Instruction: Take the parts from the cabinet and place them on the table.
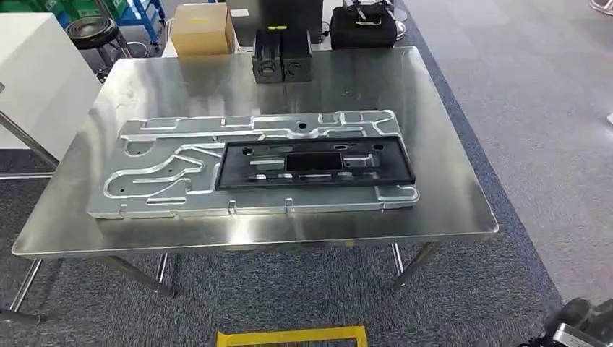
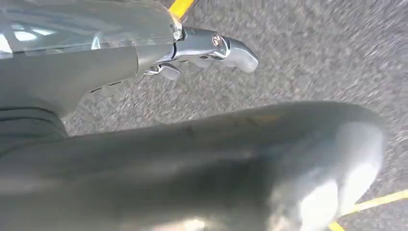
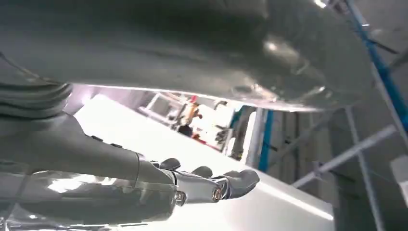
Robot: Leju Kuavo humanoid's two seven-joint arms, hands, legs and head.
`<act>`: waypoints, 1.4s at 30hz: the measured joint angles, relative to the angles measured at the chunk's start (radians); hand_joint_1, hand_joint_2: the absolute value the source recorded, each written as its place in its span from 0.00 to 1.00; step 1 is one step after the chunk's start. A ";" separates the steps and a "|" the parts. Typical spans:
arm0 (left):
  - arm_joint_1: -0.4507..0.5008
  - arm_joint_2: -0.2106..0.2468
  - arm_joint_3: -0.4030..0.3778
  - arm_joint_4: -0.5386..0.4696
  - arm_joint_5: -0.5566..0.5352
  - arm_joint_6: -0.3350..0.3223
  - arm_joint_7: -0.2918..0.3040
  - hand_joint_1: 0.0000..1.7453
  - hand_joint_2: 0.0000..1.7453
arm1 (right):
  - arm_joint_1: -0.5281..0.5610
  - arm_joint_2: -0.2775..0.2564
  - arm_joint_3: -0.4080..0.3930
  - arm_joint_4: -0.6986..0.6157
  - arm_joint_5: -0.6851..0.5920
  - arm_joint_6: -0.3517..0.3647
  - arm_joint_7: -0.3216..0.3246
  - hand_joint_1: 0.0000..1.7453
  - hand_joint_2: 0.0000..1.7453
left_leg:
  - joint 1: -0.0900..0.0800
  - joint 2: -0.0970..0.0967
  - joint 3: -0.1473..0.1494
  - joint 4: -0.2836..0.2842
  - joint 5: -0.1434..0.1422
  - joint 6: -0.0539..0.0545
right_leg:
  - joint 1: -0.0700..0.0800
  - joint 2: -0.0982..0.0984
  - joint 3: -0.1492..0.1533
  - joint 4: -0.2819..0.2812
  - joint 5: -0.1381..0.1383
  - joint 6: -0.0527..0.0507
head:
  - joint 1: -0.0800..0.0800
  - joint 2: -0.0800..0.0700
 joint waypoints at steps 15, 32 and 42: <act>-0.005 -0.010 0.010 0.000 0.000 0.009 0.021 0.00 0.00 | -0.180 -0.034 -0.558 0.937 0.479 -0.001 0.069 0.00 0.00 | -0.010 0.012 0.049 -0.268 0.182 0.057 | -0.019 -0.001 -0.054 0.287 -0.131 0.072 | 0.000 0.000; -0.008 -0.015 0.028 0.000 0.000 0.003 0.013 0.00 0.00 | -0.266 -0.109 -0.684 1.534 0.780 -0.043 0.496 0.00 0.00 | -0.005 0.006 0.074 -0.053 0.091 0.008 | -0.003 -0.003 -0.002 -0.001 0.000 0.014 | -0.001 0.000; -0.020 -0.016 0.028 0.000 0.000 0.003 0.012 0.00 0.00 | -0.285 -0.063 -0.724 1.663 0.787 0.123 0.621 0.00 0.00 | -0.013 0.020 0.143 -0.301 0.126 0.071 | -0.011 0.000 -0.070 0.175 -0.157 0.061 | 0.000 0.000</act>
